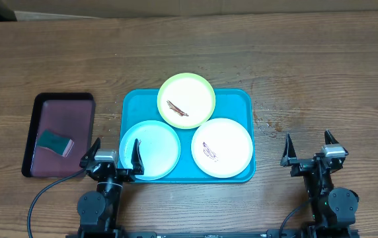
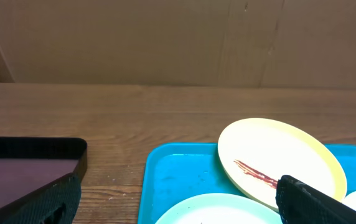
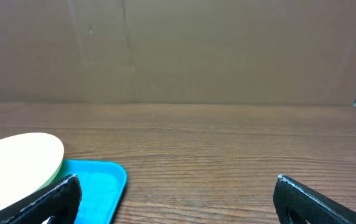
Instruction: Clean dirty plates on tray and stack at the side
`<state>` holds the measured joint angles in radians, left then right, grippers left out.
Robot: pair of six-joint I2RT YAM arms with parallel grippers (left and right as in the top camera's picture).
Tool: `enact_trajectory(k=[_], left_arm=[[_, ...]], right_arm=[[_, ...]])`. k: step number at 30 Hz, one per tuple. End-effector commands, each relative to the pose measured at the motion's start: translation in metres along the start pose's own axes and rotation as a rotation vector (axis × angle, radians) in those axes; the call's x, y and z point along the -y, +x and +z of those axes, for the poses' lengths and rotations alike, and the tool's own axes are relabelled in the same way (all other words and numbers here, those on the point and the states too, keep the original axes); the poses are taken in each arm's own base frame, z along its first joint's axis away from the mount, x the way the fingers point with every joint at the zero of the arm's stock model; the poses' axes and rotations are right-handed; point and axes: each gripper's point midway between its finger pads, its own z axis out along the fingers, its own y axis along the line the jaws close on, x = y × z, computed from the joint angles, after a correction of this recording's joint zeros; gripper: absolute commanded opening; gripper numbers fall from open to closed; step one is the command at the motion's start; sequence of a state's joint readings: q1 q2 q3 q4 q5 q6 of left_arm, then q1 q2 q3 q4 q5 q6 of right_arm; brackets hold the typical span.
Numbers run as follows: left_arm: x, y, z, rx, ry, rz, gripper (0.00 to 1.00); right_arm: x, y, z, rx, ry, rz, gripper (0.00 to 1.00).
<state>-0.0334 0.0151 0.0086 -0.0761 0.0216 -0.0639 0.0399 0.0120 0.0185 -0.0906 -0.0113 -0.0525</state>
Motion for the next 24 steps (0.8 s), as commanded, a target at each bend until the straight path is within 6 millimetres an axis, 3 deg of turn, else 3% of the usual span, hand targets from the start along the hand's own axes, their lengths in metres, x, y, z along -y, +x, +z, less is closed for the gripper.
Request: enact_trajectory(k=[1,11,13,16,18,20,24], left_arm=[[0.001,0.0,0.0,0.003,0.002,0.012,1.0],[0.002,-0.002,0.0,0.013,0.008,0.006,1.0],[0.024,-0.018,-0.003,0.066,0.142,-0.111,1.0],[0.059,-0.024,-0.012,0.041,0.36,-0.315,1.0],[0.066,-0.028,-0.015,0.031,0.404,-0.397,1.0],[0.067,-0.045,-0.018,0.103,0.425,-0.385,1.0],[0.071,-0.109,-0.041,0.399,0.467,-0.205,1.0]], right_arm=[[0.001,0.002,0.0,0.003,0.005,-0.001,1.0],[0.001,0.002,0.0,0.003,0.005,-0.001,1.0],[0.001,0.002,0.0,0.003,0.005,-0.001,1.0],[0.001,0.002,0.0,0.003,0.005,0.0,1.0],[0.001,0.002,0.0,0.003,0.005,0.0,1.0],[0.001,0.002,0.0,0.003,0.005,-0.001,1.0],[0.001,0.002,0.0,0.003,0.005,-0.001,1.0]])
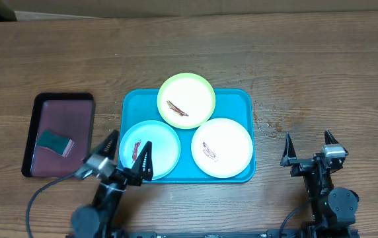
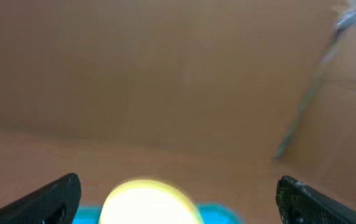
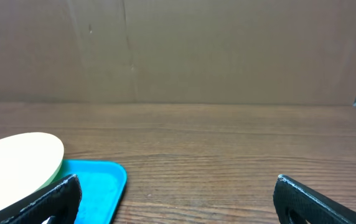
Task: Clean dirty plates on tray and stack at the side
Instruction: 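Move the left gripper over the dark tray toward the green sponge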
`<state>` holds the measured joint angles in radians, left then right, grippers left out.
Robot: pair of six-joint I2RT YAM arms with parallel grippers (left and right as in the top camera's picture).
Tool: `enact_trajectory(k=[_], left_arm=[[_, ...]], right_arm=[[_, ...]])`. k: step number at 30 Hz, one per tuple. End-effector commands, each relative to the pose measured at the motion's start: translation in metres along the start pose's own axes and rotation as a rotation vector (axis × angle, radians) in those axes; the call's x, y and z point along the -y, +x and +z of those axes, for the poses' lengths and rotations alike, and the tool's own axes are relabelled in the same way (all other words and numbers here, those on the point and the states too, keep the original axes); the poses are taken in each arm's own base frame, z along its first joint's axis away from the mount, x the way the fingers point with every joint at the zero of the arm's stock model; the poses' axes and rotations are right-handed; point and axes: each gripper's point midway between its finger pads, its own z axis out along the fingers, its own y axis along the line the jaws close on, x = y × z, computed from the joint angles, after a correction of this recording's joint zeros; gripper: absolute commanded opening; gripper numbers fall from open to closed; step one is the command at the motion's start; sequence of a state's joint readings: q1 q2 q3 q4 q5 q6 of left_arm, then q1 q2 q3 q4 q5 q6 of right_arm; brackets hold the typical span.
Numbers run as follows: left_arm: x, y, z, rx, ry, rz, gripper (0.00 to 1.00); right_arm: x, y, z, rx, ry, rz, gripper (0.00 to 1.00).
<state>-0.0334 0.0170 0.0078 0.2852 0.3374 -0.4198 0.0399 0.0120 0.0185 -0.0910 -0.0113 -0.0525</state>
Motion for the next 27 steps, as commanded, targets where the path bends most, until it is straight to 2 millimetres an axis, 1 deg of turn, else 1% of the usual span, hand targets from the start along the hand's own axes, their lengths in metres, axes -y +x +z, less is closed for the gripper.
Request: enact_trajectory(k=[1,3,4,5,6,7,9,12,14,16,19,21,23,25,27], left_arm=[[0.03,-0.042,-0.004,0.143,0.106,0.175,1.0],[0.029,-0.059,-0.004,0.16,0.053,0.282,1.0],[0.021,-0.066,-0.003,0.139,-0.014,0.312,0.99],[0.011,-0.072,-0.003,0.103,-0.096,0.321,1.0],[-0.005,-0.079,-0.006,0.043,-0.22,0.305,1.0],[-0.015,-0.081,-0.008,-0.012,-0.296,0.283,1.0],[-0.032,-0.077,-0.011,-0.134,-0.413,0.235,1.0],[-0.055,-0.063,-0.011,-0.351,-0.557,0.21,1.0],[-0.066,-0.053,-0.007,-0.484,-0.615,0.202,1.0],[-0.069,-0.045,0.001,-0.589,-0.621,0.181,1.0],[-0.069,-0.03,0.017,-0.716,-0.579,0.16,1.0],[-0.076,-0.026,0.024,-0.753,-0.603,0.144,0.99],[-0.091,-0.026,0.026,-0.76,-0.701,0.081,1.0],[-0.117,-0.026,0.017,-0.756,-0.876,-0.005,0.99],[-0.145,-0.029,-0.001,-0.73,-1.063,-0.113,1.0]], right_arm=[[0.001,0.002,0.0,0.003,0.005,-0.001,1.0],[0.001,0.002,0.0,0.004,0.005,-0.001,1.0],[0.001,0.002,0.0,0.004,0.005,-0.001,1.0],[0.001,0.002,0.0,0.003,0.005,-0.001,1.0],[0.001,0.002,0.0,0.003,0.005,-0.001,1.0],[0.001,0.002,0.0,0.004,0.005,-0.001,1.0],[0.001,0.002,0.0,0.003,0.005,-0.001,1.0],[0.001,0.002,0.0,0.004,0.005,0.0,1.0],[0.001,0.002,0.0,0.003,0.005,-0.001,1.0],[0.001,0.002,0.0,0.004,0.005,-0.001,1.0],[0.001,0.002,0.0,0.004,0.005,-0.001,1.0],[0.001,0.002,0.0,0.004,0.005,0.0,1.0],[0.001,0.002,0.0,0.004,0.005,-0.001,1.0],[0.001,0.002,0.0,0.004,0.005,-0.001,1.0],[0.001,0.002,0.0,0.003,0.005,-0.001,1.0]])
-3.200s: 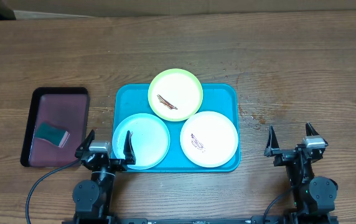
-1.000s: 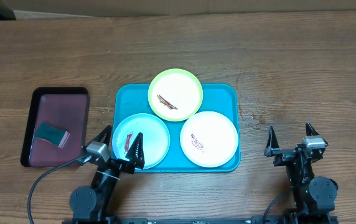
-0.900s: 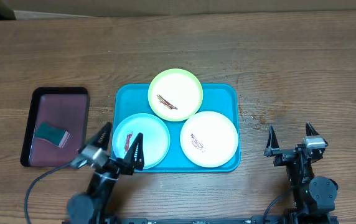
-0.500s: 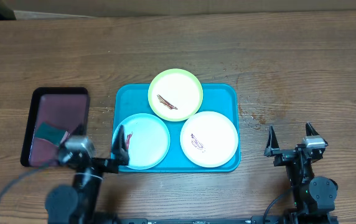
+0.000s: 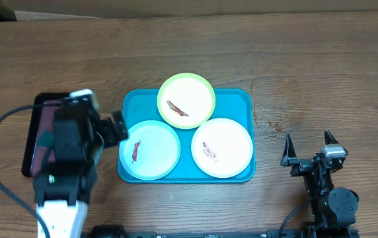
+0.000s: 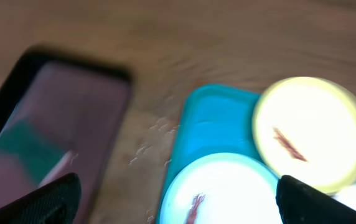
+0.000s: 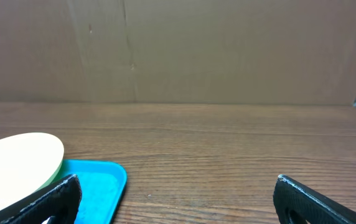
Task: Clean dirty plates on tray and stack at the side
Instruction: 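Move the left gripper over the dark tray toward the green sponge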
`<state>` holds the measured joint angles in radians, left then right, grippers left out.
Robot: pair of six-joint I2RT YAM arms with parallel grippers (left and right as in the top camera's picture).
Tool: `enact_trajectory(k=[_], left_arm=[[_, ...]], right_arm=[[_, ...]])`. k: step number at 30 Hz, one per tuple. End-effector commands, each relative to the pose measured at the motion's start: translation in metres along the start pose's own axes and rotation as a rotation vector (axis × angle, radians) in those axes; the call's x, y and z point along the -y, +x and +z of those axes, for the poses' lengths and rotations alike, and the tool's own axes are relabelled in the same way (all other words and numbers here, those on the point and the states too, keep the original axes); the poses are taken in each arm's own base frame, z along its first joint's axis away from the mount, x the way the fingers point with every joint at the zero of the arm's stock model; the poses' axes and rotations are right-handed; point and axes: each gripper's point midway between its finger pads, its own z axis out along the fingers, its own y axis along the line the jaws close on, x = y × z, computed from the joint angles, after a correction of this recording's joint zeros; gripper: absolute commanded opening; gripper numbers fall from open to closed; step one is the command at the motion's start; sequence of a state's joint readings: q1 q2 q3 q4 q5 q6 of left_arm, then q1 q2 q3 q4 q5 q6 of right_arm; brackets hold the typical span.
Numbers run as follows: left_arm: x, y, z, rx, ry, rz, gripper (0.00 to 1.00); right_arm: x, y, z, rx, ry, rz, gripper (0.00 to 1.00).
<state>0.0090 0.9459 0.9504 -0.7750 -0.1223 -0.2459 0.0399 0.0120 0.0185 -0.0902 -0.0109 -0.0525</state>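
Note:
A blue tray (image 5: 238, 99) holds three smeared plates: a green-rimmed one (image 5: 186, 100) at the back, a light blue one (image 5: 151, 151) front left, a white one (image 5: 222, 147) front right. The left wrist view, blurred, looks down on the green-rimmed plate (image 6: 312, 130) and light blue plate (image 6: 221, 190). My left arm (image 5: 70, 142) hangs over the gap between the two trays, and my left gripper (image 6: 178, 208) is open and empty. My right gripper (image 5: 308, 141) rests open near the front edge, right of the tray.
A dark tray (image 6: 72, 106) lies left of the blue tray with a green sponge (image 6: 25, 149) in it; from overhead my left arm covers part of the dark tray (image 5: 40, 109). Bare wooden table (image 5: 308, 66) lies to the right and behind. A cardboard wall (image 7: 178, 50) stands at the back.
My left arm has moved back and left, from the front edge to over the gap between the trays. Its camera now looks down on both trays instead of at the wall. The right arm is unchanged.
Both grippers first rested open at the front edge, the left one at the light blue plate's rim. Then the left arm stood lifted and tilted up toward the wall. Now it hangs open above the sponge tray's right side. Plates and right arm have stayed put.

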Motion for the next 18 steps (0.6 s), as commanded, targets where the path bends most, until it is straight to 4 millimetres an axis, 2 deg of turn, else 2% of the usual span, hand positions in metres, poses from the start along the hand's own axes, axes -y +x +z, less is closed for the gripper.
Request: enact_trajectory(k=[1,5,7,15,18], left_arm=[[-0.06,-0.012,0.008,-0.008,-0.239,-0.334,1.0],[-0.111,0.001,0.019,-0.063,-0.326,-0.59,1.0],[-0.129,0.009,0.024,-0.096,-0.328,-0.693,1.0],[-0.184,0.035,0.043,-0.174,-0.425,-0.853,1.0],[-0.191,0.038,0.059,-0.19,-0.42,-0.898,1.0]], right_arm=[[0.001,0.002,0.0,0.003,0.005,0.0,1.0],[0.001,0.002,0.0,0.003,0.005,-0.001,1.0],[0.001,0.002,0.0,0.003,0.005,-0.001,1.0],[0.001,0.002,0.0,0.003,0.005,0.0,1.0],[0.001,0.002,0.0,0.003,0.005,-0.001,1.0]])
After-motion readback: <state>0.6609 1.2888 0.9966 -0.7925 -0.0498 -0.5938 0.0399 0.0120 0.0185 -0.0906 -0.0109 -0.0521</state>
